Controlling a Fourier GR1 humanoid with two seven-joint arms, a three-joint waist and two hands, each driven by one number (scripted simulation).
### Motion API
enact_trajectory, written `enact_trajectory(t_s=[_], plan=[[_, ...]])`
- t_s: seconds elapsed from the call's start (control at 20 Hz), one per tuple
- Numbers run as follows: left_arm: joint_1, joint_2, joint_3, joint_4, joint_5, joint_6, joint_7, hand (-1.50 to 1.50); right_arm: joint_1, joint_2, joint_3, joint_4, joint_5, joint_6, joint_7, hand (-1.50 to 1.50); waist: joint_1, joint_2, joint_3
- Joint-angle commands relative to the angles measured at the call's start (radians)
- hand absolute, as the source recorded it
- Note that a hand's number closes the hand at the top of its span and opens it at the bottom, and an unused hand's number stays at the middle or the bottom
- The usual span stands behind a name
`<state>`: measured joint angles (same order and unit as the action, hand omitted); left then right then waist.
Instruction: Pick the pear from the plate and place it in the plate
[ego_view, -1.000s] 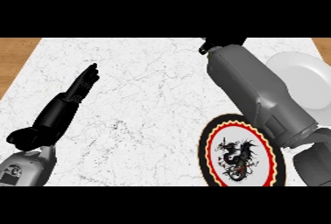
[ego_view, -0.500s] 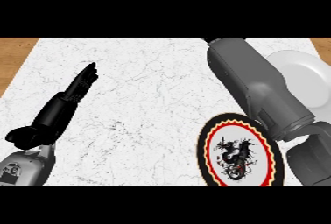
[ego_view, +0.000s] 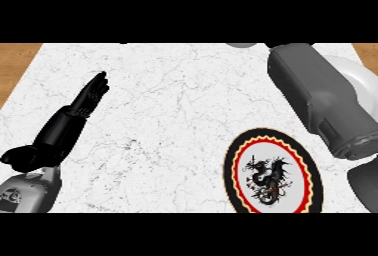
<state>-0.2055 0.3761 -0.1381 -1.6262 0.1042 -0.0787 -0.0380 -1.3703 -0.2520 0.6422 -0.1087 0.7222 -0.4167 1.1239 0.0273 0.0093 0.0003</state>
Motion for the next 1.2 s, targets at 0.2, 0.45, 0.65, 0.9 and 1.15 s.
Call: enact_trajectory(t_s=[0.2, 0.45, 0.65, 0.9, 1.15], plan=[[0.014, -0.021, -0.015, 0.003, -0.026, 0.010, 0.011, 0.00, 0.118, -0.106, -0.039, 0.037, 0.002, -0.309, 0.041, 1.50, -0.012, -0.001, 0.001], [-0.037, -0.018, 0.010, 0.044, -0.029, -0.004, -0.010, 0.00, 0.147, -0.178, -0.061, 0.087, -0.004, -0.347, -0.035, 1.50, -0.005, 0.006, 0.001], [-0.051, -0.022, 0.016, 0.026, -0.017, -0.019, 0.012, 0.00, 0.187, -0.214, -0.121, 0.108, -0.058, -0.295, -0.093, 1.50, 0.012, 0.014, 0.002], [-0.005, -0.043, -0.007, -0.024, -0.030, -0.001, 0.037, 0.00, 0.304, -0.251, -0.257, 0.099, -0.191, -0.329, -0.136, -1.50, 0.006, 0.008, 0.003], [-0.016, -0.008, 0.025, -0.025, -0.019, -0.040, 0.030, 0.00, 0.414, -0.298, -0.318, 0.054, -0.245, -0.379, -0.299, -1.50, 0.016, 0.014, 0.004]])
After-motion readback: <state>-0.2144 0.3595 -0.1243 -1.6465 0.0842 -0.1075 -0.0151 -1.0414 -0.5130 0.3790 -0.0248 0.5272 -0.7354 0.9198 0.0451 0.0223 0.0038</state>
